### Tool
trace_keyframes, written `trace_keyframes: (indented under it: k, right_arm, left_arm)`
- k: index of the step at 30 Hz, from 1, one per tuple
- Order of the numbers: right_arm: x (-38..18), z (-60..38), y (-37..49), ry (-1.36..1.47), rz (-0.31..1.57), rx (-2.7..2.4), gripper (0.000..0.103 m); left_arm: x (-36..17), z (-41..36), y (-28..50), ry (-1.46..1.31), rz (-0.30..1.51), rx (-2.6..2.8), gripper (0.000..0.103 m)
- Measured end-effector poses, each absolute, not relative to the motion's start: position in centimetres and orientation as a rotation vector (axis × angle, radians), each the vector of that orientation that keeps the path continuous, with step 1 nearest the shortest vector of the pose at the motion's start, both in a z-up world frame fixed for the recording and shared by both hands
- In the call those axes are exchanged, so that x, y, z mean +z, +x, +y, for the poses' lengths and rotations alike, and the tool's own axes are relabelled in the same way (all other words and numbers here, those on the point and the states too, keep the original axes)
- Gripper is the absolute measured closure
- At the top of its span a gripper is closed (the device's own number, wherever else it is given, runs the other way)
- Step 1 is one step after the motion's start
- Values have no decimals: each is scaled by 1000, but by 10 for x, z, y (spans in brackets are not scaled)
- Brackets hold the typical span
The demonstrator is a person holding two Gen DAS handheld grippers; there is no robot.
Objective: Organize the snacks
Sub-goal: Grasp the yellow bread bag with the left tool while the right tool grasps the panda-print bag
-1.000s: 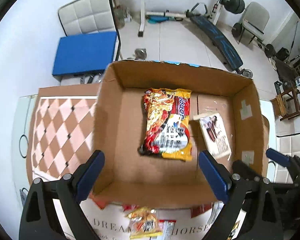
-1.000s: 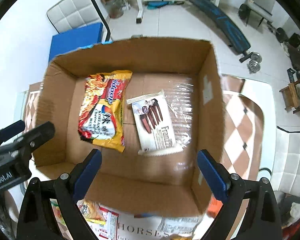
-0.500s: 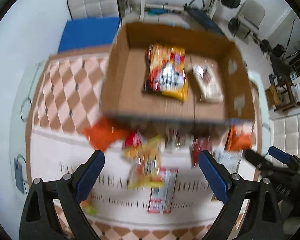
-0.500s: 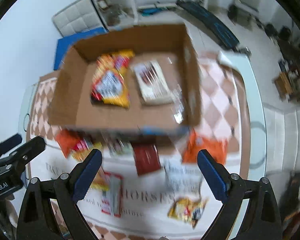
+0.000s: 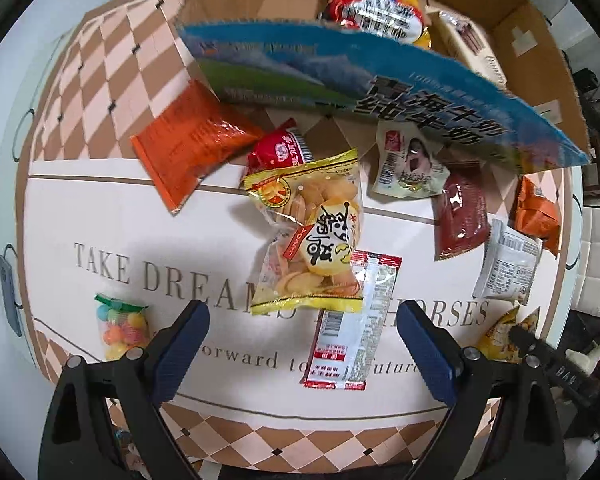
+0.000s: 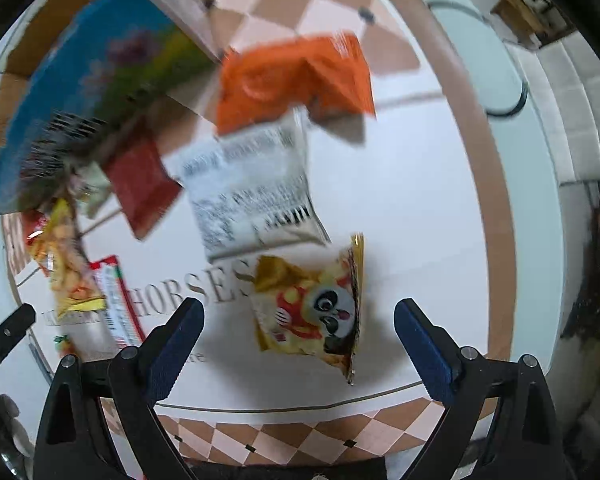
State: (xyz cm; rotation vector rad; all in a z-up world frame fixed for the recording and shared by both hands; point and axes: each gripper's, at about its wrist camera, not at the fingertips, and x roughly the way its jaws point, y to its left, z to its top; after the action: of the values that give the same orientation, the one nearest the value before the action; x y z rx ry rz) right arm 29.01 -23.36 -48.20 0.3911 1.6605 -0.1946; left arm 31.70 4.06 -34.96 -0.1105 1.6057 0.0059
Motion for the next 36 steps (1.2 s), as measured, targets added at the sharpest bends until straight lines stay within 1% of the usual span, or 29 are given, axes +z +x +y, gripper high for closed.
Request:
trace_keyframes:
  k: [4, 8, 13, 18, 19, 20, 21, 22, 23, 24, 27, 29, 31, 32, 36]
  right_arm:
    - [-501, -233, 280, 405, 1697, -203, 9]
    - [-513, -234, 273, 429, 1722, -206, 19]
    - [-523, -238, 267, 458, 1737, -218, 28]
    - [-528, -239, 258, 478, 1748, -217, 33]
    - [-530, -239, 260, 480, 1747, -216, 34]
    - [-527, -239, 266, 479, 1747, -214, 34]
    - [-527, -239, 266, 478, 1747, -215, 36]
    - [-527, -236, 273, 478, 1747, -216, 39]
    - [-527, -236, 272, 478, 1746, -215, 40]
    - [-526, -236, 275, 477, 1746, -214, 40]
    - [-521, -242, 276, 474, 1744, -210, 43]
    - [-520, -240, 277, 473, 1741, -209, 44]
    - [-514, -244, 273, 469, 1735, -207, 46]
    - [-513, -244, 273, 465, 1733, -205, 48]
    - [-510, -233, 271, 449, 1724, -192, 50]
  left_arm:
    - [-365, 43, 330, -148, 1644, 2, 7]
    - [-379, 44, 345, -186, 1673, 5, 7]
    - [-400, 39, 364, -158, 1707, 7, 7]
    - [-416, 35, 375, -125, 1731, 8, 8]
    - [-419, 35, 376, -117, 1731, 10, 14]
    - [-420, 35, 377, -107, 1734, 14, 24]
    - [-422, 35, 378, -104, 1738, 16, 29]
    - [-424, 33, 381, -101, 1746, 17, 39]
    - [-426, 34, 382, -99, 1754, 15, 42]
    - [-428, 36, 382, -96, 1754, 16, 42]
    - [-429, 37, 380, -75, 1740, 16, 48]
    - [-429, 35, 374, -69, 1736, 17, 54]
    - [-428, 35, 373, -63, 1729, 13, 58]
    - [-427, 36, 371, -55, 1811, 14, 59]
    - [-421, 41, 361, -48, 1800, 9, 61]
